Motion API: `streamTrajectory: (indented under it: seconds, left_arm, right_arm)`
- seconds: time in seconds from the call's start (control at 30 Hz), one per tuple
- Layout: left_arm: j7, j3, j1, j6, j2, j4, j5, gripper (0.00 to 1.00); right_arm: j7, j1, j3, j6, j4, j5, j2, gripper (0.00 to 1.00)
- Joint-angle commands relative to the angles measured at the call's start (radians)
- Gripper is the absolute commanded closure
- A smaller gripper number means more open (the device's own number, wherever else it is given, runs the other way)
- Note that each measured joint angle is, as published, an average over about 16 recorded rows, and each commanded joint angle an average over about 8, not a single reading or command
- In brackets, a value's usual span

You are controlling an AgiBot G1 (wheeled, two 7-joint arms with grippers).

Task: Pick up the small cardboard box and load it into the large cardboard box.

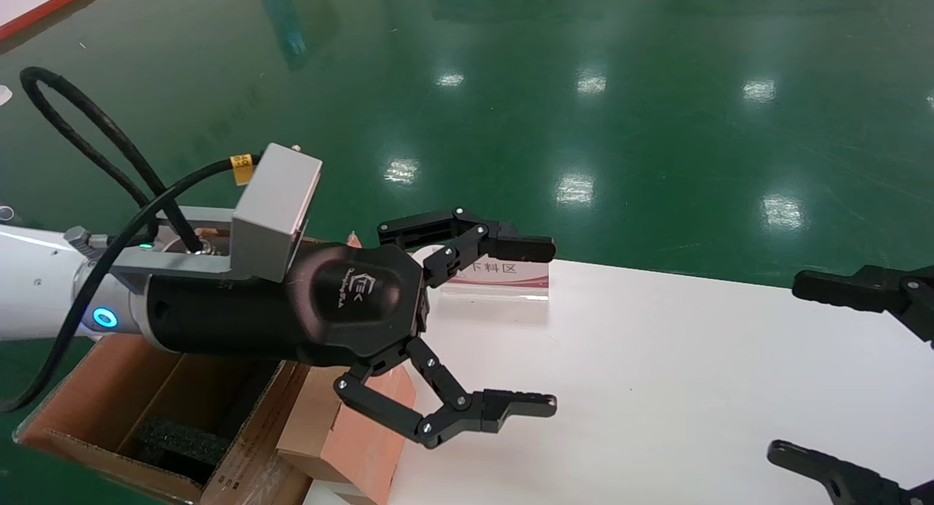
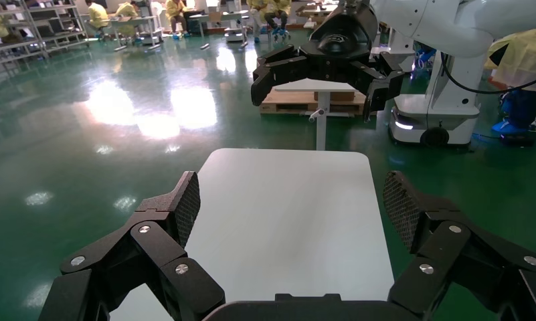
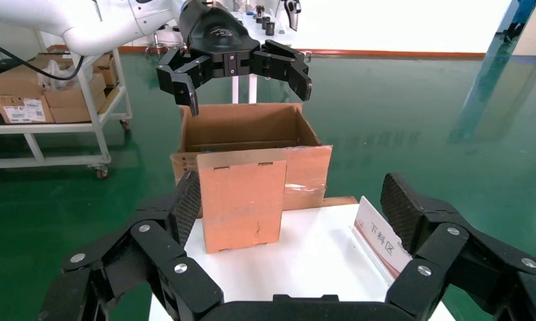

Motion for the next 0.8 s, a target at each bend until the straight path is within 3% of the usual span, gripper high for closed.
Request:
streamTrajectory:
  seconds: [0.03,0.17,0.4,0.8]
  left_arm:
    - [0.002,0.001,0.003,0.000,0.001,0.002,0.000,0.00]
    - [-0.102,0.045,-0.030,-0.060,-0.003,-0.016,0.087,0.00]
    - [-0.380,0.166,-0.171,-0.110,-0.007,-0.048,0.327,0.00]
    - [-0.922,0.375,-0.484,0.040,0.076,-0.054,0.746,0.00]
  right_arm:
    - [0.000,0.000,0.000,0.000,0.000,0.000,0.000,0.00]
    - [0.000,0.000,0.000,0.000,0.000,0.000,0.000,0.00]
    - [-0.001,0.001,-0.001,0.000,-0.001,0.000,0.000,0.00]
    - [-0.001,0.001,-0.002,0.000,-0.001,0.001,0.000,0.00]
